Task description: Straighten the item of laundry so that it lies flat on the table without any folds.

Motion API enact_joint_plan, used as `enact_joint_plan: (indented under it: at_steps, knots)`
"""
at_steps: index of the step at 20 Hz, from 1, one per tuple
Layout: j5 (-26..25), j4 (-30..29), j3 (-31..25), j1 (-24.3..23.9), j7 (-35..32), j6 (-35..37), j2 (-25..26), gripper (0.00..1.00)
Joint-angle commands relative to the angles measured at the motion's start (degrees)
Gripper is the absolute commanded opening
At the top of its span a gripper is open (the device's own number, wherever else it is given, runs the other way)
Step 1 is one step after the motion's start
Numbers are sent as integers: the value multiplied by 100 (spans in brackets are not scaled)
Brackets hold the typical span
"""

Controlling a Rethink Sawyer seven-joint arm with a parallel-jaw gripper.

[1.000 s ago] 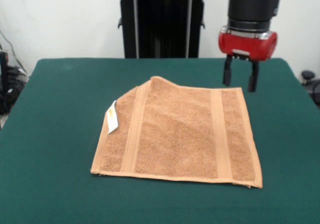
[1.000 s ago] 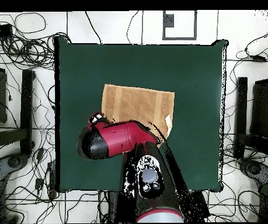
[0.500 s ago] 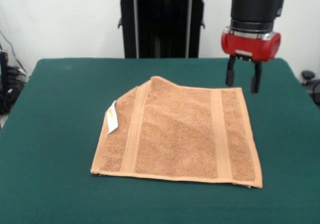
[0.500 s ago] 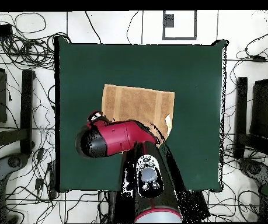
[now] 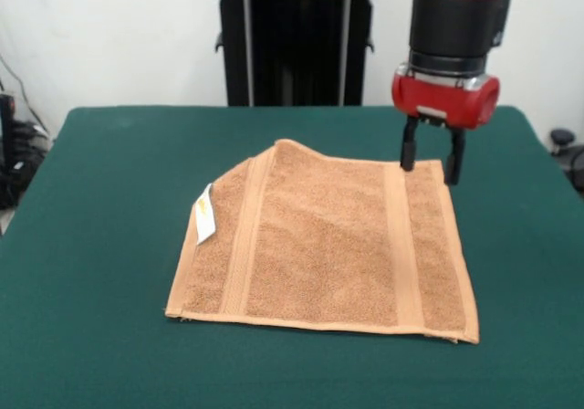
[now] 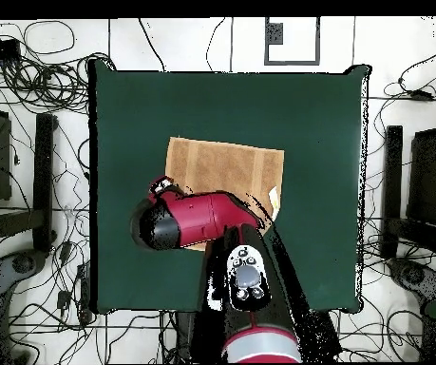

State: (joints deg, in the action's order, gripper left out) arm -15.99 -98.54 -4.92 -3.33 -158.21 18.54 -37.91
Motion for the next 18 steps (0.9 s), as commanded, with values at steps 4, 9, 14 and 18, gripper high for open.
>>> enact_joint_plan:
  at_steps: [4, 9, 14, 18]
  knots:
    - [135, 336, -111, -100, -237, -98, 721, 100]
    - [116, 342, -97, -91, -251, -100, 758, 100]
    - [88, 390, -49, -125, -185, 43, 796, 100]
    - [-7, 564, 380, 72, -240, 288, 736, 100]
